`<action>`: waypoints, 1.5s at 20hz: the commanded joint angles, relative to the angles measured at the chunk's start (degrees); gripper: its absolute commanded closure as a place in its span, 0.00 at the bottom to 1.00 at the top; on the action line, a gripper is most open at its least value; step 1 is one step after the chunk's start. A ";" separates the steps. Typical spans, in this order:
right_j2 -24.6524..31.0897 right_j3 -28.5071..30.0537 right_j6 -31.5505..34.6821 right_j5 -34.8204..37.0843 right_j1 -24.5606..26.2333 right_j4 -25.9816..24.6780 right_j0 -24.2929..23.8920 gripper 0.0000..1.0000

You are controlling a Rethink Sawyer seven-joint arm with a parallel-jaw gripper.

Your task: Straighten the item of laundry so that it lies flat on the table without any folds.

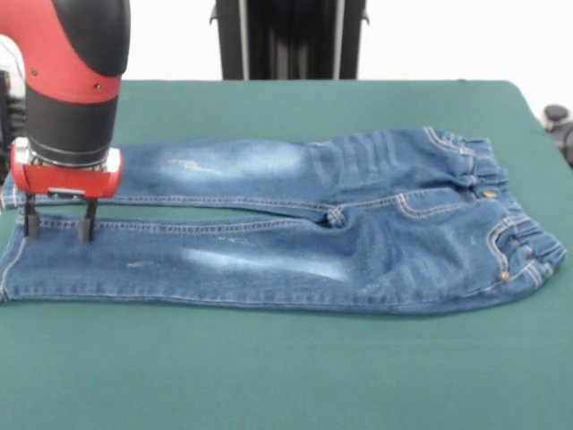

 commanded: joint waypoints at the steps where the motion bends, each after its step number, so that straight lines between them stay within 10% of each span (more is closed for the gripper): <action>1: -7.25 2.65 17.46 -3.38 0.03 -0.39 7.36 0.00; 30: -0.16 0.19 3.29 -9.62 10.15 9.35 -1.58 0.00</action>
